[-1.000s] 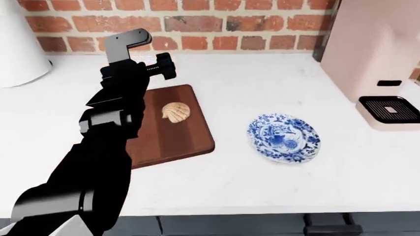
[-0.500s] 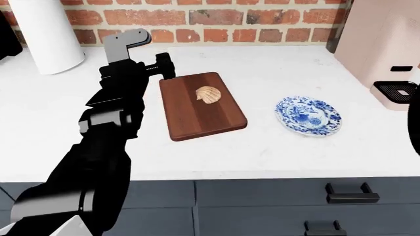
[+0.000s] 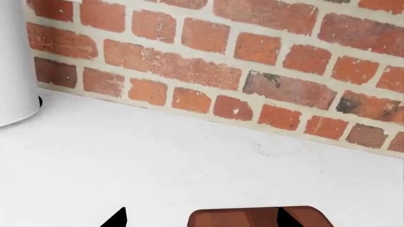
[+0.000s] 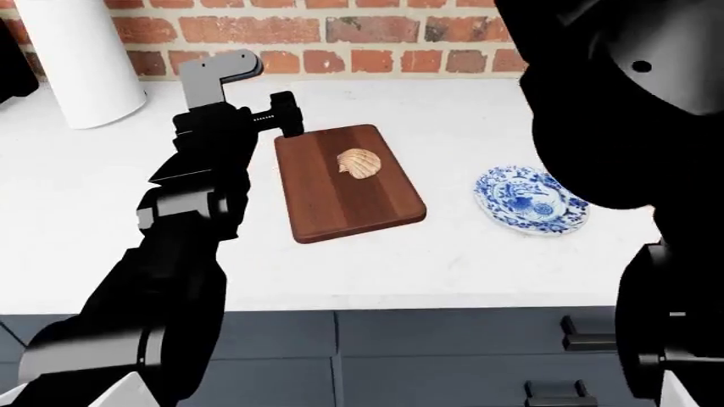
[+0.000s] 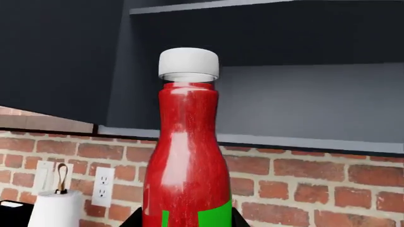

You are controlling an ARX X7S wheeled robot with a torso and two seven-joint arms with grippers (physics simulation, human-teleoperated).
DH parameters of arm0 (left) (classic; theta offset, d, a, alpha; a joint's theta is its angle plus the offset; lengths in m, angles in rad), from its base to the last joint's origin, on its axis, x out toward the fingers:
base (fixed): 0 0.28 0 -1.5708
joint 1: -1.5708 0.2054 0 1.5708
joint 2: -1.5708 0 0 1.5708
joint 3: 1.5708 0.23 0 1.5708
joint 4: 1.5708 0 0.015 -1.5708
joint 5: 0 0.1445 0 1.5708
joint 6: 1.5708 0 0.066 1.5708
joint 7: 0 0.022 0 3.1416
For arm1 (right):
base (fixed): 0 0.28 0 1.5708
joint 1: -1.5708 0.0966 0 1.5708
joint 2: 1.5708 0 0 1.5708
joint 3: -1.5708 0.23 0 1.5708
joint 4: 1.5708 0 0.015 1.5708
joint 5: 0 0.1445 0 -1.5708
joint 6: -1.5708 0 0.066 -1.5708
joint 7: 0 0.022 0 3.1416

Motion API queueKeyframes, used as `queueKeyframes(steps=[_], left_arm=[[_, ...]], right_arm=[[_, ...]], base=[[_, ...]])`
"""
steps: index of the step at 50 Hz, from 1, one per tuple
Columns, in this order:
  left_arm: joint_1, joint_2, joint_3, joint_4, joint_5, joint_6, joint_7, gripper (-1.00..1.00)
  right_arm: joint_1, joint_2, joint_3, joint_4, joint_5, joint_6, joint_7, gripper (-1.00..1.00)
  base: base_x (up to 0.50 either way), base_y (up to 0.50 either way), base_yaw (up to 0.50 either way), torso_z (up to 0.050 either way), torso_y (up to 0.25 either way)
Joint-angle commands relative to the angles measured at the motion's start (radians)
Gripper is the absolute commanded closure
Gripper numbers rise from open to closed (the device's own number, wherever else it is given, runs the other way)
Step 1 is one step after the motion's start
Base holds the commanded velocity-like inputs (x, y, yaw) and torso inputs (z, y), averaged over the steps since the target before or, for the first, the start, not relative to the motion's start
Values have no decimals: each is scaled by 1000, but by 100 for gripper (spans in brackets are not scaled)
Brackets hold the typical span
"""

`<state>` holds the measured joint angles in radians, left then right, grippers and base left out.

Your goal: Pick the scallop from the plate and place it on the cutting board. Then pick the condiment bottle from the cabinet and place it next to the cutting board.

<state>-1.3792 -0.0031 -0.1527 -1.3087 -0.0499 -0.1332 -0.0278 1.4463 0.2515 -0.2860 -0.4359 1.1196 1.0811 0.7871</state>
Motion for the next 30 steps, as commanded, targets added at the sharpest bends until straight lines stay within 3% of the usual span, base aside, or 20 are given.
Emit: queueKeyframes(steps=[1, 15, 25, 30], left_arm=[[1, 0, 0, 0, 2, 0, 2, -100], [1, 1, 18, 0, -6, 4, -3, -100], [2, 1, 28, 0, -11, 8, -7, -100], [2, 1, 34, 0, -13, 9, -9, -100]], right_arm=[[-201, 49, 8, -119, -22, -70, -24, 100], [-437, 230, 143, -305, 114, -44, 59, 100], [-692, 304, 207, -392, 52, -134, 9, 100], [-862, 307, 178, -415, -88, -218, -69, 100]], base=[[0, 0, 0, 0, 0], [0, 0, 0, 0, 0], [0, 0, 0, 0, 0], [0, 0, 0, 0, 0]])
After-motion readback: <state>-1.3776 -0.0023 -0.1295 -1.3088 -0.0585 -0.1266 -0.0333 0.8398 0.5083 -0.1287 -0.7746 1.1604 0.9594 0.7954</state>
